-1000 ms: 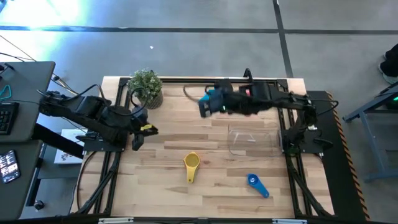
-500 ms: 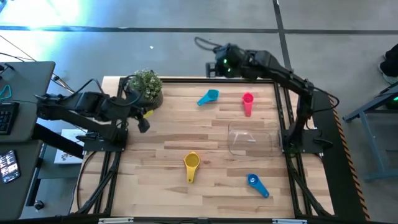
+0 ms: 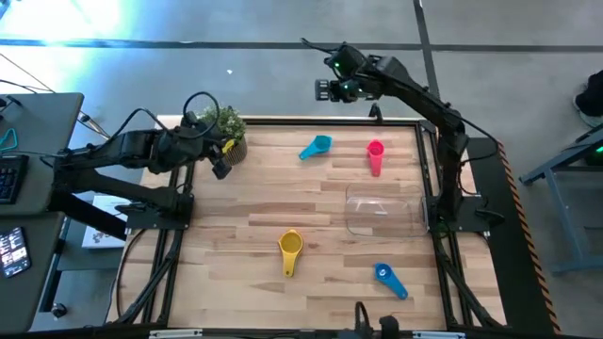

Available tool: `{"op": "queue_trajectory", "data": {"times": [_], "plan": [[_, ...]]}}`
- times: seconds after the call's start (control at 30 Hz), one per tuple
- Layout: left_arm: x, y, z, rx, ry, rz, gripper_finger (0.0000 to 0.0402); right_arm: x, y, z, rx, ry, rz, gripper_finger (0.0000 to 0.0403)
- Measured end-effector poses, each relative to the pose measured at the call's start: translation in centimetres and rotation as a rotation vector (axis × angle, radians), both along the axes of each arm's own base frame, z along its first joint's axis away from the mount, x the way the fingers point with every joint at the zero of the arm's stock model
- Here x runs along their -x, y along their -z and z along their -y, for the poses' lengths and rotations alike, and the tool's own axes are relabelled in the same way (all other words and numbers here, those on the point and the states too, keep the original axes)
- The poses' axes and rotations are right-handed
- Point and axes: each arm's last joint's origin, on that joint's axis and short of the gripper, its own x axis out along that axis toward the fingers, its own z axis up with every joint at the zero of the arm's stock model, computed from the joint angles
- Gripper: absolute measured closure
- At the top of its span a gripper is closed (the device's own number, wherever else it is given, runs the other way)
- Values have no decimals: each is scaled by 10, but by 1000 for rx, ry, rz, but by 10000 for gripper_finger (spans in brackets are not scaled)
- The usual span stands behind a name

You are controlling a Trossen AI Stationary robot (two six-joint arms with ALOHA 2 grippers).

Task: Nest measuring cups in basket
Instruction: Stack the light blue measuring cup on top of the yellow measuring cup

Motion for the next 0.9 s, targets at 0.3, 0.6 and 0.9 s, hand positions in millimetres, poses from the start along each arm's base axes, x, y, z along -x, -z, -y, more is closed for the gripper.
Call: {"op": "queue_trajectory", "data": {"times": [0.3,0.6,0.9], "plan": [[3,0,-13,-28,-61,-33,351,-19,40,22,-125,-24,-56,342],[5,0,-22,-23,-117,-34,351,-37,91,33,-290,-54,-160,342],[7,0,-27,-2,-125,-30,351,-45,133,39,-407,-13,-291,342]]}}
